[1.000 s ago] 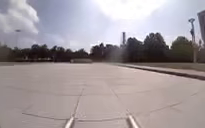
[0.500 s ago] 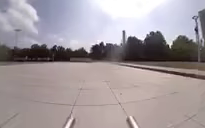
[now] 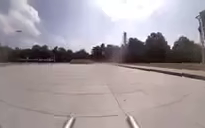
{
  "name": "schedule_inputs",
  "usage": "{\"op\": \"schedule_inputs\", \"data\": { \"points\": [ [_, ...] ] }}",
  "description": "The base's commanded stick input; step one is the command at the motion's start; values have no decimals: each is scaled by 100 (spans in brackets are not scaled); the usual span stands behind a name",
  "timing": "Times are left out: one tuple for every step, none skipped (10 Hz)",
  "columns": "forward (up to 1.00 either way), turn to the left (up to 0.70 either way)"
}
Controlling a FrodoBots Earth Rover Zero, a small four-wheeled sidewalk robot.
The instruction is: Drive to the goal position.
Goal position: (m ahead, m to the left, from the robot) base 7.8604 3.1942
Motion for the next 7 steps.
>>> {"op": "schedule_inputs", "data": {
  "points": [
    [70,5],
    [70,5],
    [70,5],
    [70,5],
    [70,5],
    [70,5],
    [70,5]
  ]
}}
